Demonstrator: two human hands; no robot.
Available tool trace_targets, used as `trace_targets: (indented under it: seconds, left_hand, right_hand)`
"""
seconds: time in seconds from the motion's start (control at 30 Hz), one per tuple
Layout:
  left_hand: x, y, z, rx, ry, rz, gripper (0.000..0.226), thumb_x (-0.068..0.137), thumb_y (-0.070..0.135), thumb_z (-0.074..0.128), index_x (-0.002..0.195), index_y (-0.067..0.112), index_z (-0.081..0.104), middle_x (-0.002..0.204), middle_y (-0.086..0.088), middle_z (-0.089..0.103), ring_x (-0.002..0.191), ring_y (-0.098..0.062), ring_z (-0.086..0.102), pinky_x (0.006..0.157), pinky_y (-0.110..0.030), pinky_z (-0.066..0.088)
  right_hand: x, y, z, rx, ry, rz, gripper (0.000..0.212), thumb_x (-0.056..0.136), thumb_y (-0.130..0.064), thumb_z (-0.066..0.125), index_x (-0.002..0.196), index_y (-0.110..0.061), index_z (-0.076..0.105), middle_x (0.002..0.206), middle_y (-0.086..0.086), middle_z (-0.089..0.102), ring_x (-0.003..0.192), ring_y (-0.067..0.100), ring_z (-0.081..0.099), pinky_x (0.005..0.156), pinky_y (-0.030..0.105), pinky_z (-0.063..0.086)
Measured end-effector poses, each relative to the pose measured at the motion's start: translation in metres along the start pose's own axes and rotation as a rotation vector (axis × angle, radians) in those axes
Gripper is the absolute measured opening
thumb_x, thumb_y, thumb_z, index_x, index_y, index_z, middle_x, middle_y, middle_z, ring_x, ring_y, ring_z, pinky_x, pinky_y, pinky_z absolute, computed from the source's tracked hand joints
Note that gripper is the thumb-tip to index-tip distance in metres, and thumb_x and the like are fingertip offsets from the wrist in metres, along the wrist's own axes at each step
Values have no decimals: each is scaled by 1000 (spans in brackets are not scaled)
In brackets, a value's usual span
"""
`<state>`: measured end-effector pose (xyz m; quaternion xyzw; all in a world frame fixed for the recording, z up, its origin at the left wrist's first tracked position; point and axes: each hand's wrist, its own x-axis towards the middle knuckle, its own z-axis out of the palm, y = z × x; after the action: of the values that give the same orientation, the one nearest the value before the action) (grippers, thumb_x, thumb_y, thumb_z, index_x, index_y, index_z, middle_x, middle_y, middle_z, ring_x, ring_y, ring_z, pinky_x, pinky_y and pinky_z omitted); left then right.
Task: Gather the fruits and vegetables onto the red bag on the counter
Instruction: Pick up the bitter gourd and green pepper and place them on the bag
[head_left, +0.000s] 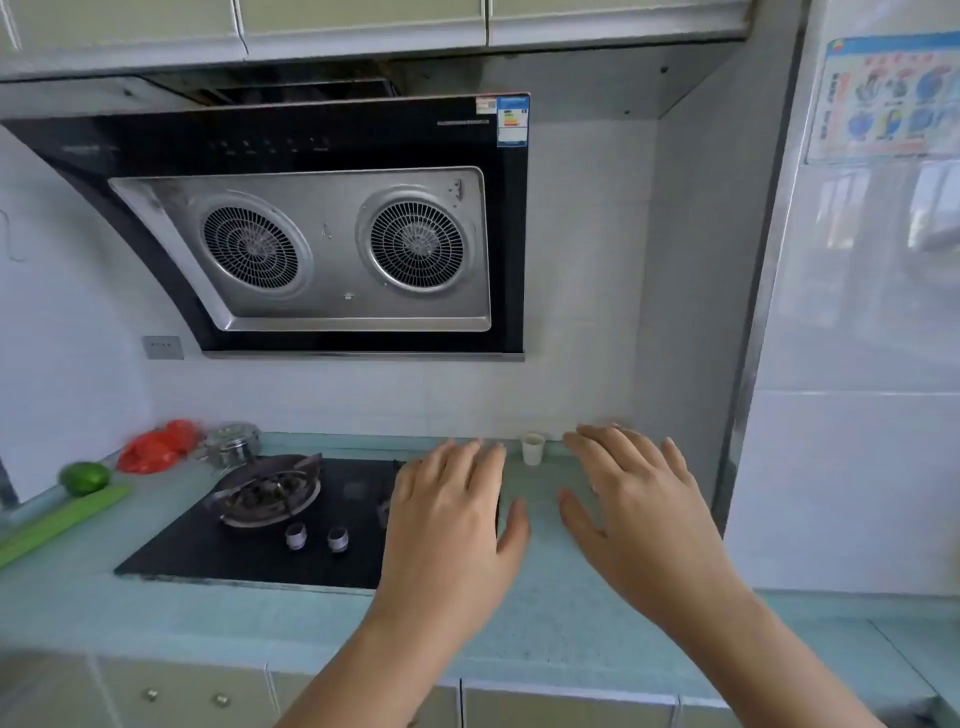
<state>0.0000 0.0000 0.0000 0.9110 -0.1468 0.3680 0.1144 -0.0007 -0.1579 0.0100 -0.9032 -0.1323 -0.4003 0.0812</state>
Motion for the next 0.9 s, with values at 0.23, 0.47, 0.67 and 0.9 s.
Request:
trace_targets:
  seconds: [0.23, 0.47, 0.67, 0.9]
  left_hand:
    - [-49, -15, 0, 55, -1, -93, 44, 79, 36, 41, 106, 8, 62, 105, -5, 67, 101, -26, 61, 86, -39, 47]
    - [-97, -58, -13, 50, -3, -290, 46, 79, 35, 39, 108, 7, 62, 106, -9, 67, 99, -27, 62, 85, -41, 47]
    - [-133, -107, -28, 68, -10, -397, 47, 79, 36, 40, 108, 5, 61, 104, -10, 67, 96, -30, 62, 82, -42, 49]
    - [-186, -202, -57, 91, -27, -517, 45, 78, 34, 42, 106, 6, 62, 101, -9, 68, 92, -29, 64, 80, -41, 50]
  right_hand:
    - [-25, -22, 30, 145, -43, -89, 40, 79, -33, 44, 106, -10, 62, 103, 4, 67, 100, 28, 61, 85, 55, 48]
    - [-39, -66, 53, 212, -93, -143, 37, 71, -27, 58, 102, -9, 64, 99, 6, 69, 93, 29, 65, 81, 58, 48]
    - [-34, -135, 73, 338, -150, -225, 39, 73, -28, 55, 106, -9, 64, 103, 5, 68, 97, 27, 63, 84, 55, 47]
    - [-32, -252, 111, 433, -193, -309, 38, 72, -29, 56, 105, -10, 63, 106, 5, 67, 100, 28, 62, 85, 57, 47]
